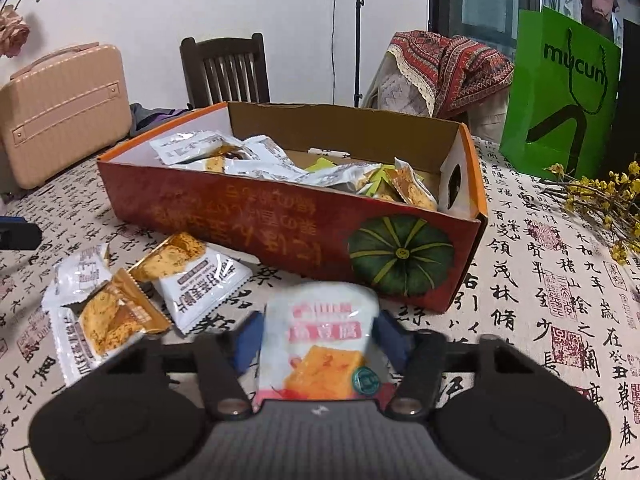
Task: Organize snacks
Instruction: 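Grasp the pink fish-tofu packet with the right tool while the left tool grasps a white packet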
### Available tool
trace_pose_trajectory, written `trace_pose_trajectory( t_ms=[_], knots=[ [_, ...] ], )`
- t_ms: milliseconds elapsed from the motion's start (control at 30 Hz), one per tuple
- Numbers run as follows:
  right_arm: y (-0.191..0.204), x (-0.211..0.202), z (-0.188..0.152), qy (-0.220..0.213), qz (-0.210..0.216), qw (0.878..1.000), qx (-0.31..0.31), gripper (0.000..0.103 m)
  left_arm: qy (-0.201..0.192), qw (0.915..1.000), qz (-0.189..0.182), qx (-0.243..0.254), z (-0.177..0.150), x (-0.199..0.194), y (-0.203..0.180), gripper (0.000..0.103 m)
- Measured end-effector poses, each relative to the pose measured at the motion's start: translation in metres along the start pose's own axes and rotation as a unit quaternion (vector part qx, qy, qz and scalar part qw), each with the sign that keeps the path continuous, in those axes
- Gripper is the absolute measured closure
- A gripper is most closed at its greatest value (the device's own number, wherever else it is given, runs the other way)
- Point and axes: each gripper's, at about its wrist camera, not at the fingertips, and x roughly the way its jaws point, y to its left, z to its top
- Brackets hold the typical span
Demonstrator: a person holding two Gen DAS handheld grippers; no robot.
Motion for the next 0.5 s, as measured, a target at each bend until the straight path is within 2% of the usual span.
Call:
trace_pose_trajectory(
  t_ms=[100,233,500],
  knots=[
    [0.004,-0.006,-0.003,-0.003,-0.006,1.000,0.000,0.051,0.001,1.0000,-0.002,0.004,0.000,0.000,-0.002,0.000],
    [0.009,-0.029,-0.004,-0.032,-0.009,0.999,0.012,0.051,0.006,0.9997,-0.006,0.021,0.001,0.003,-0.008,0.000],
    [0.006,-0.062,-0.019,-0.069,-0.037,0.993,0.091,0.051,0.046,0.9949,-0.011,0.090,-0.008,0.023,-0.035,0.000]
  ],
)
